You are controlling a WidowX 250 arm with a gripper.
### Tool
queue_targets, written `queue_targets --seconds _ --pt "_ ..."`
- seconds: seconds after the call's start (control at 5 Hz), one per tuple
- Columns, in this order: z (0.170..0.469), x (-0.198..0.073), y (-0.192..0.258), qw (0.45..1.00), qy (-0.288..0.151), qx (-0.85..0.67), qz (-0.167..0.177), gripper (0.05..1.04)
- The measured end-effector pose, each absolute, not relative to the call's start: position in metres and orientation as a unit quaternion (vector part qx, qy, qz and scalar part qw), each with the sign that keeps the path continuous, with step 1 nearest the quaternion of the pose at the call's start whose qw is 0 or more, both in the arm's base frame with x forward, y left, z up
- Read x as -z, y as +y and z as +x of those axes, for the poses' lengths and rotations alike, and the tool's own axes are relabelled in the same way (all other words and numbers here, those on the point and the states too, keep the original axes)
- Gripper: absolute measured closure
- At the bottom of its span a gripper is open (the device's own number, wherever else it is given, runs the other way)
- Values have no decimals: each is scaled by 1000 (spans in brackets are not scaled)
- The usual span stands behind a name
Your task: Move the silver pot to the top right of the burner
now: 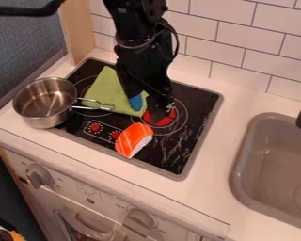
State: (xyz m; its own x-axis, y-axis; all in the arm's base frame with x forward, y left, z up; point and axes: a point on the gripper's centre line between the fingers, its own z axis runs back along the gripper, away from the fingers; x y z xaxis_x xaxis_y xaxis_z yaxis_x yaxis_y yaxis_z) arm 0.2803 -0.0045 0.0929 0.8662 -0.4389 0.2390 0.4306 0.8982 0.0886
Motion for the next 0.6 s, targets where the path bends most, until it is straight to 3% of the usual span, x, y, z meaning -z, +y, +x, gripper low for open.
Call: queue_targets --seconds 0.2,0.6 --pt "277 -85 -4 967 -113 228 13 82" --pt "271 -82 40 964 -61 255 37 82"
